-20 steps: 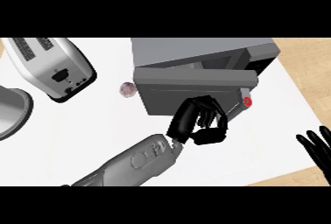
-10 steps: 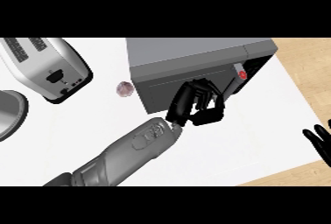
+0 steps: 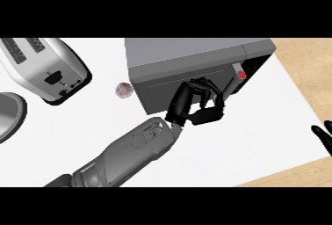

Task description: Pick up the milk, place it into the microwave and close the microwave

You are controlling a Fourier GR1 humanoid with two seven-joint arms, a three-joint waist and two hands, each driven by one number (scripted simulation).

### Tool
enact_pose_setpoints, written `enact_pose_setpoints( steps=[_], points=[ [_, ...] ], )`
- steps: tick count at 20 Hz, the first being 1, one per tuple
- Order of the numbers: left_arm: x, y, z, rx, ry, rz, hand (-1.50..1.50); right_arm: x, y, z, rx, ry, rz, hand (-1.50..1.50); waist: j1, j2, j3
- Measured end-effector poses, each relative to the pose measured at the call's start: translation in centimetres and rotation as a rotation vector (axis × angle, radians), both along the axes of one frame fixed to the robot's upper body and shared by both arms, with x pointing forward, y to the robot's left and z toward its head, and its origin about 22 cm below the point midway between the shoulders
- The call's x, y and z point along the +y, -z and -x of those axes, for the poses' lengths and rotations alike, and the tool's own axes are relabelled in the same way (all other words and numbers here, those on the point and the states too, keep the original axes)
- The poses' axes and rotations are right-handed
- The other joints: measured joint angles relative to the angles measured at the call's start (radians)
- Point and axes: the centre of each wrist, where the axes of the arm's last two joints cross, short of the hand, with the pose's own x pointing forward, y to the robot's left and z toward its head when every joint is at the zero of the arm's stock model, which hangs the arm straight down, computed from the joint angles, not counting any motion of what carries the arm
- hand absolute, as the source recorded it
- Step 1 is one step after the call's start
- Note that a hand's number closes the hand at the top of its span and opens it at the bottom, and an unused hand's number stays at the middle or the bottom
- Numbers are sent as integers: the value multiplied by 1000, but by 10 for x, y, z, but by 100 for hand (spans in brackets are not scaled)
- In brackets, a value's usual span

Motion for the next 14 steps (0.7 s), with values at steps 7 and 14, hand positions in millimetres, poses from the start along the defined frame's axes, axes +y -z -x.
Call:
enact_pose_setpoints(
  steps=[7,14],
  points=[
    [0,-1,0,22,-17,65,150,0,-5,-2,-5,-12,-21,-150,-6,4,2],
    [-1,1,1,-10,-36,82,150,3,-13,-2,-19,-66,-18,-150,-9,8,2]
  ],
)
